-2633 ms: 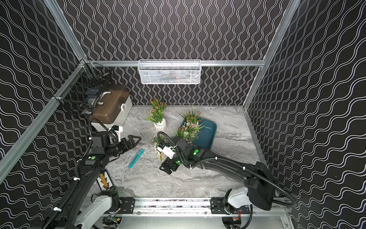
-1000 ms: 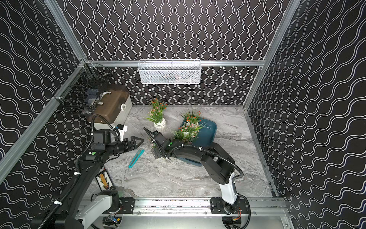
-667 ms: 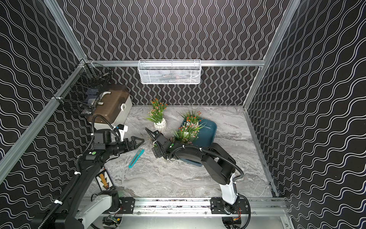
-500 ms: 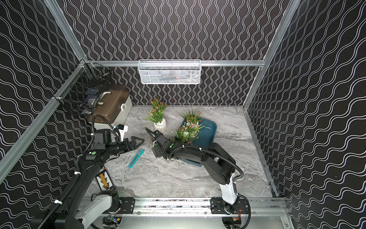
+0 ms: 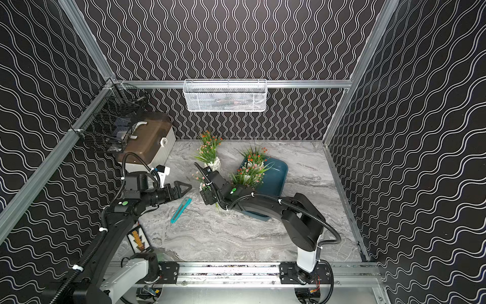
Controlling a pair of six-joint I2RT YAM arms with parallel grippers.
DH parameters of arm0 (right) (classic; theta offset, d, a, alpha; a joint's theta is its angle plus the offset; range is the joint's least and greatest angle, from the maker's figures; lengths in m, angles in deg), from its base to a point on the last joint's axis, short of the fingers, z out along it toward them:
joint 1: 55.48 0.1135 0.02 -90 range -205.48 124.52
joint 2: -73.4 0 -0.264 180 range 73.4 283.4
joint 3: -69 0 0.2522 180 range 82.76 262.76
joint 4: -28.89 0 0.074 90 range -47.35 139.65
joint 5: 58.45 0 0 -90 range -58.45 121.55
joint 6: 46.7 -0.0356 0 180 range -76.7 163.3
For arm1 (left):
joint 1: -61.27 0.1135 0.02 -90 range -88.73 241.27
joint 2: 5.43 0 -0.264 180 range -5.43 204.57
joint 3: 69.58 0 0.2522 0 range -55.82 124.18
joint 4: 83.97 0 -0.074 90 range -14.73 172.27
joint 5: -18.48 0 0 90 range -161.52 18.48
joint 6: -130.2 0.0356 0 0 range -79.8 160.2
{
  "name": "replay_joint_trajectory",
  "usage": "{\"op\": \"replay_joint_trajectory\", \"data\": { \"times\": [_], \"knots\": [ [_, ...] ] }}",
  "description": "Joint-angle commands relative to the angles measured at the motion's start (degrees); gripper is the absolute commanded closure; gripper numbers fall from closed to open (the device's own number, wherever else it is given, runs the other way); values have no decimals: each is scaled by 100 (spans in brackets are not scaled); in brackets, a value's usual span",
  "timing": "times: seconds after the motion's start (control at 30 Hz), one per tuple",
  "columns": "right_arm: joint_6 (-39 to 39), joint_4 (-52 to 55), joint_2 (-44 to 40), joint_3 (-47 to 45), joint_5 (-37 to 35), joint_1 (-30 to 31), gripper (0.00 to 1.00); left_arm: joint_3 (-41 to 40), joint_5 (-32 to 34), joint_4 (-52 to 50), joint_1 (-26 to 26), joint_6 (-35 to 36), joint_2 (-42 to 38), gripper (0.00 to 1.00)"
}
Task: Put the potted gypsophila into the storage box
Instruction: Pick up the baby's breath potted plant from the center of the board.
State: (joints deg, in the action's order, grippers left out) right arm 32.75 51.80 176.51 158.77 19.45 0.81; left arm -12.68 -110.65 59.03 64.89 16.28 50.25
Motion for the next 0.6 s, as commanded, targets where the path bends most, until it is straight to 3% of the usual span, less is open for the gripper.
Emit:
{"op": "replay_joint_trajectory", "data": {
  "times": [0.0, 0.57],
  "knots": [
    [116, -405, -269, 144, -121, 5, 24, 15, -73, 99, 7, 76, -22, 2],
    [361, 53, -1461, 504, -384, -426, 24, -311, -1098, 1318, -32, -445, -299, 5]
  ]
}}
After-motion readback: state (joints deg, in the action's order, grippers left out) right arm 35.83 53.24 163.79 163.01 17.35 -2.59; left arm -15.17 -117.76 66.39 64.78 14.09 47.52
